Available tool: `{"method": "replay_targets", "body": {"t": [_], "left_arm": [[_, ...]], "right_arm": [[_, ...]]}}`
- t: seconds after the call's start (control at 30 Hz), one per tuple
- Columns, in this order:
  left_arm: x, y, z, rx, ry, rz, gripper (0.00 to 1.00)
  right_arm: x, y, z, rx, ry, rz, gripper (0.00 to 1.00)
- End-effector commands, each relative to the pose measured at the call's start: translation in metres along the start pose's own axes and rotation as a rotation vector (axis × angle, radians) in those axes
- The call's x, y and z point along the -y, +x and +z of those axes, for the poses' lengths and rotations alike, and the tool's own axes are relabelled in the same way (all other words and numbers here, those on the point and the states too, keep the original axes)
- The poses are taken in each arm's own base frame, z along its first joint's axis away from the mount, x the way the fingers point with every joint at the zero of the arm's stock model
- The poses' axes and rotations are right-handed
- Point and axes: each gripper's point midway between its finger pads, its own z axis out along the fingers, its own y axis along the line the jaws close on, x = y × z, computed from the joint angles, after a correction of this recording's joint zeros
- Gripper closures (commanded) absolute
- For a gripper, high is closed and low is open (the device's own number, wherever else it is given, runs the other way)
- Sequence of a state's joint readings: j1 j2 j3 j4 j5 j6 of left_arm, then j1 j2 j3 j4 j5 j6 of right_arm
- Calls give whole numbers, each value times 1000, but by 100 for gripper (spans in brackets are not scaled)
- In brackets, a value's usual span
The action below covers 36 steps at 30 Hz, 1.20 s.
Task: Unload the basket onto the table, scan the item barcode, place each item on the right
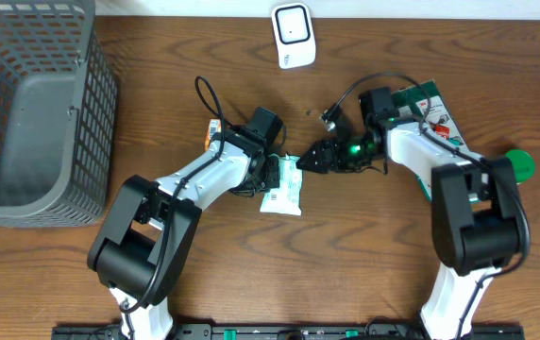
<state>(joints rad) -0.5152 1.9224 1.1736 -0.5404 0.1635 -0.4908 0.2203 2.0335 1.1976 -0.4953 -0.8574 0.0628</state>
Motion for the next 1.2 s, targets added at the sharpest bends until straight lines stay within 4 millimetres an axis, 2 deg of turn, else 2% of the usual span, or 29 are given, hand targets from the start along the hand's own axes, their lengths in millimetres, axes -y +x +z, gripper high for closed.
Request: {"method": "replay_targets", "body": {"t": [0.0, 0.23, 0.43, 0.6, 0.83, 0.97, 1.17], "left_arm": [[-2, 7, 9, -33, -5, -3, 90], [3, 8, 9, -40, 22, -1, 90], [5, 6, 9, -34, 31, 1, 90], [6, 7, 9, -39, 40, 5, 90], [6, 7, 9, -39, 40, 5, 90], [6, 7, 9, -39, 40, 5, 90], [6, 7, 9, -39, 40, 5, 90]], "right_arm": [[-4, 12, 14, -39, -109, 21, 32], [-1, 21, 29, -76, -147, 42, 37], [-11, 25, 40, -99, -153, 6, 40], [-20, 27, 49, -109, -161, -36, 47], [-21, 28, 50, -111, -158, -41, 61], [-21, 27, 50, -111, -158, -41, 80], [-19, 27, 49, -107, -157, -37, 86]]}}
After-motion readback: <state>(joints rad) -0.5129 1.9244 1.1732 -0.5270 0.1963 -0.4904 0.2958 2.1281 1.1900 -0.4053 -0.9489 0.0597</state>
